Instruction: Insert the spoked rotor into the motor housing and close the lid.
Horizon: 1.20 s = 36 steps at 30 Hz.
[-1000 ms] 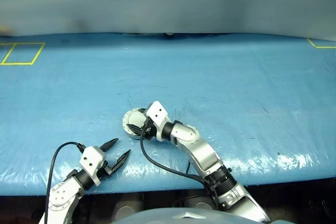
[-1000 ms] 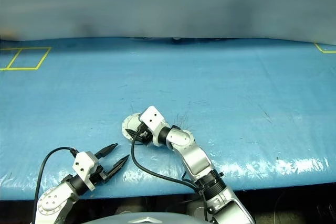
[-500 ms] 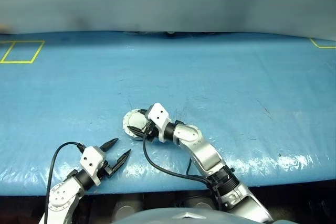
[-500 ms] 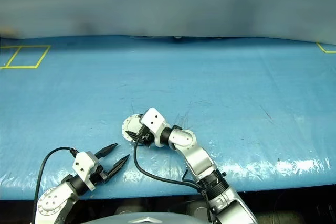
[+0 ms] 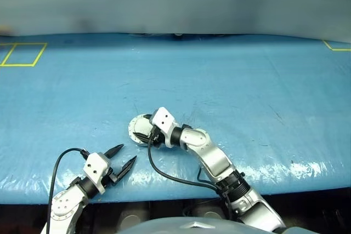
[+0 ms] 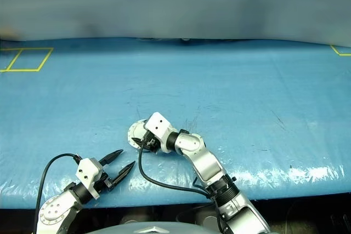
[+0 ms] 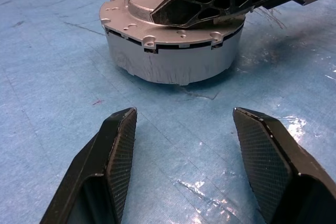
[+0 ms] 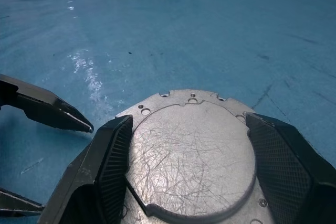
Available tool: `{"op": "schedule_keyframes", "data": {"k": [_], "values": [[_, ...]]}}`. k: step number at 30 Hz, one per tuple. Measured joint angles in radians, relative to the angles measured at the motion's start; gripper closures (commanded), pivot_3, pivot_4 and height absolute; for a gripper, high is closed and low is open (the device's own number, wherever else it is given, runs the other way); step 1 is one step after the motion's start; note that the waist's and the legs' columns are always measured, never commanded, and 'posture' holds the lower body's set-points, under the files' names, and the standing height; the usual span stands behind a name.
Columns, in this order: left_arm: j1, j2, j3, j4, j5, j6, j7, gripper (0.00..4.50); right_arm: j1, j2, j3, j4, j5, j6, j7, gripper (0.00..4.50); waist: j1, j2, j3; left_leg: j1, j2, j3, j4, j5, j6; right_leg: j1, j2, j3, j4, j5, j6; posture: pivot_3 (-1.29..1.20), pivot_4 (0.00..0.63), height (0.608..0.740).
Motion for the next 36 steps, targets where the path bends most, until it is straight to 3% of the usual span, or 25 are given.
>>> {"op": "schedule_keyframes", "data": {"k": [15,26,36], "values": [[-0.001,-0.001,-0.002,0.000,0.000,0.000,0.005,1.39,-0.036,-0.019,0.011,-0.051,0.002,0.155,0.016,1.42,0.004,0.002,-0.006,0.001,0.000,-0.001,0.001,0.000,0.000,0.001,0.000,-0.001,0.000,0.000,0.000,0.00,0.150,0.740],[-0.001,-0.001,-0.003,0.000,0.000,0.000,0.007,1.39,-0.012,0.035,-0.037,-0.024,0.040,0.133,-0.029,1.42,0.002,0.002,-0.008,0.002,0.000,-0.001,0.001,0.000,0.000,0.002,0.000,-0.001,0.002,0.000,0.000,0.00,0.150,0.740],[0.000,-0.001,-0.005,0.000,0.000,0.002,0.009,1.39,-0.014,0.021,0.006,-0.007,-0.001,0.106,-0.057,1.42,0.002,0.002,-0.008,0.011,0.000,-0.001,0.001,0.000,-0.001,0.006,0.000,-0.001,0.003,0.000,0.000,0.00,0.150,0.740]]}}
